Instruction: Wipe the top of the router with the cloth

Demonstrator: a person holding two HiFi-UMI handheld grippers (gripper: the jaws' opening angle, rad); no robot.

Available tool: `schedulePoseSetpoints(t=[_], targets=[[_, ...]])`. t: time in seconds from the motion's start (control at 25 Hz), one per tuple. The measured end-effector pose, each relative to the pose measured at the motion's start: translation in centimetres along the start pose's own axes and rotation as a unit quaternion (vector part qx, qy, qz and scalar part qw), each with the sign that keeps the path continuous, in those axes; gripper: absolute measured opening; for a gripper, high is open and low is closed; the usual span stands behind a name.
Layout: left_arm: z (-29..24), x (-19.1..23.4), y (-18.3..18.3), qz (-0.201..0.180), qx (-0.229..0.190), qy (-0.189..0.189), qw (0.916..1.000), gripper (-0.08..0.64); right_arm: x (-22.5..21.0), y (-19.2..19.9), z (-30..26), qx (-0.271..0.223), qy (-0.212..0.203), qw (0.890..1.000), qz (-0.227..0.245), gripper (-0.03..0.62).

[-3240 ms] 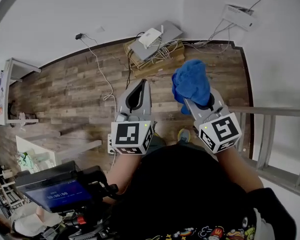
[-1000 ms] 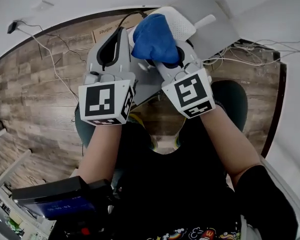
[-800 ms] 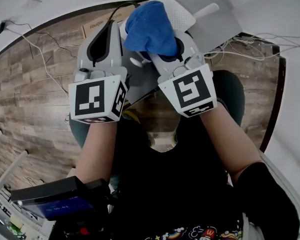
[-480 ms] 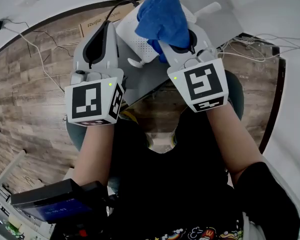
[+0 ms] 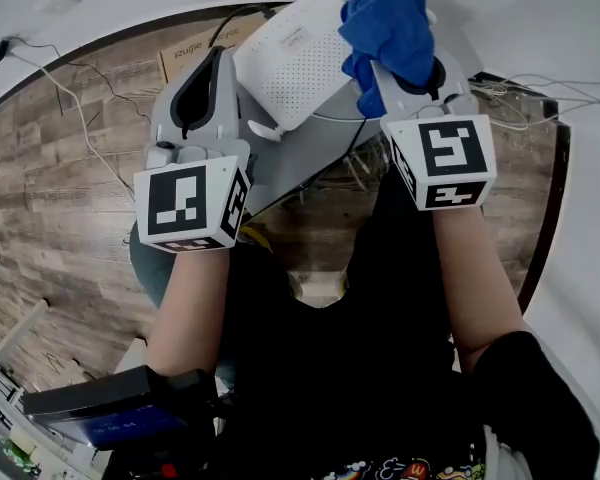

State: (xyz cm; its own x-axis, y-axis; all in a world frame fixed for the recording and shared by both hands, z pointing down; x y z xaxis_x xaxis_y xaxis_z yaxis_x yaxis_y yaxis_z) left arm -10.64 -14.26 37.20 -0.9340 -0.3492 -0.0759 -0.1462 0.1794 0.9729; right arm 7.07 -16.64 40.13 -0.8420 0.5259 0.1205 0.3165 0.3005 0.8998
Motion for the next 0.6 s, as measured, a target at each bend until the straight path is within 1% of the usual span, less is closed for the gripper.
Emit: schedulePoseSetpoints(t=[0.08, 0.2, 0.36, 0.52, 0.6], targets=[[0.0, 0.1, 0.3, 0.002, 0.005, -0.002, 1.0, 0.0, 0.2, -0.5, -0.3, 0.001, -0.006, 1.0, 0.013, 0.118], [-0.1, 0.4, 0.7, 0.004, 0.009, -0.005, 0.9999, 0.0, 1.7, -1.3, -1.5, 0.008, -0.027, 0.999, 0.046, 0.117], [-0.2, 1.1, 0.6, 0.014, 0.002, -0.009, 0.9999, 0.0, 3.4, -2.6, -3.5, 0.022, -0.048, 0.995, 0.083, 0.118], [-0.8, 1.4, 1.1, 0.029, 0.008, 0.002, 0.9995, 0.0, 5.5, -2.9, -5.1, 0.047, -0.082, 0.989, 0.111, 0.117], [-1.2, 1.6, 1.4, 0.027, 0.014, 0.009, 0.9995, 0.0, 6.5, -3.1, -5.6, 0.058, -0.097, 0.986, 0.125, 0.117]])
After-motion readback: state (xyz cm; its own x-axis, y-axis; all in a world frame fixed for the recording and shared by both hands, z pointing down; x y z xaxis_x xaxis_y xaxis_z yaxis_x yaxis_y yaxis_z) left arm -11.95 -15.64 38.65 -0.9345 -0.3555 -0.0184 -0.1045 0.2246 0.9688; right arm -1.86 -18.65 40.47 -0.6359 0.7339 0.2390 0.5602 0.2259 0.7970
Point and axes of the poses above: the fingertips, and each gripper's own axes: z backward along the fingers, x to its left, y out of its underside, the point moved 1 cm from there along z, backward along the fingers, and after that the axes turned 5 degrees about -z, right-handed, at the moved point
